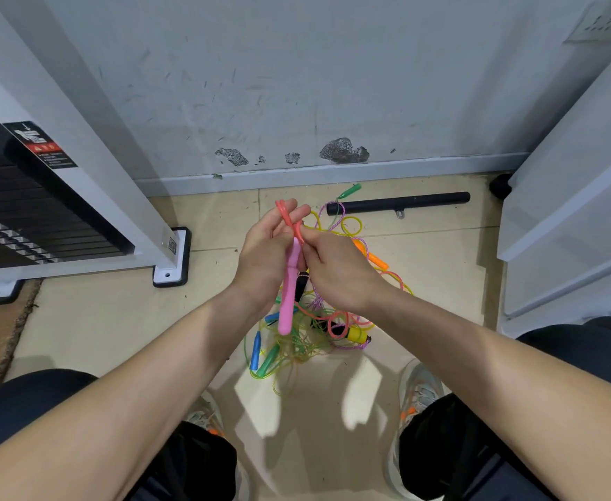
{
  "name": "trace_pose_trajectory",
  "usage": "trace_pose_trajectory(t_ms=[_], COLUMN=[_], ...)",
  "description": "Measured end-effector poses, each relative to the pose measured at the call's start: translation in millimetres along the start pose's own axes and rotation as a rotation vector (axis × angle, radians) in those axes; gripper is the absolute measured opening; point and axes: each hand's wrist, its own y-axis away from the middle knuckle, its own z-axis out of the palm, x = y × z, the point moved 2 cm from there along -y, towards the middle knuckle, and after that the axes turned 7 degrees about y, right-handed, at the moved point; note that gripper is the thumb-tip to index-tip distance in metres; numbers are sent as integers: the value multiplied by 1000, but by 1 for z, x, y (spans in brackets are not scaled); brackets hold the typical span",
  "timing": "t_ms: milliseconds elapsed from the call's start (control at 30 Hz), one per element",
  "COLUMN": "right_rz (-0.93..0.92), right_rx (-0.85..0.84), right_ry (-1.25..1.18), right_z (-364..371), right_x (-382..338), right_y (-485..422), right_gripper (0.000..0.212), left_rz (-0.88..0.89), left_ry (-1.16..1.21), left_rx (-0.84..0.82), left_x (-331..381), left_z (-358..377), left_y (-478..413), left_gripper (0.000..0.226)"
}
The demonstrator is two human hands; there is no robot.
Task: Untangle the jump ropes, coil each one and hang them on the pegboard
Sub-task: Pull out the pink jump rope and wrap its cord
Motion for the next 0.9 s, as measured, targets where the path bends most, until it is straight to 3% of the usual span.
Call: trace_pose_trajectory(t_ms=[133,267,433,600,700,767,800,900], right_rz=[2,114,128,50,-61,-59,-75,-109], right_rx=[48,225,341,278,216,156,132,41], right_ry=[82,-194,-287,-259,-21,110,159,129], right_z=[-2,7,27,31,33,31,31,30], right_x=[0,-7,-21,-24,-23,-20,-19,-22], right_y=[-5,0,8,9,7,4,4,9], right_gripper=[22,26,38,48,57,56,51,35], left_rz=[56,130,167,101,13,-14,-6,35], left_ry=[-59,-78,-21,204,323,277,229,105], left_rx=[-4,108,224,292,287,257,241,252], left_x=[2,1,1,9,18,18,17,15], left_z=[-1,2,-2,-1,0,1,1,-4], left_y=[-1,-4,-13,-18,-18,-18,-18,-19], left_gripper=[51,55,54,53,44,19,16,34])
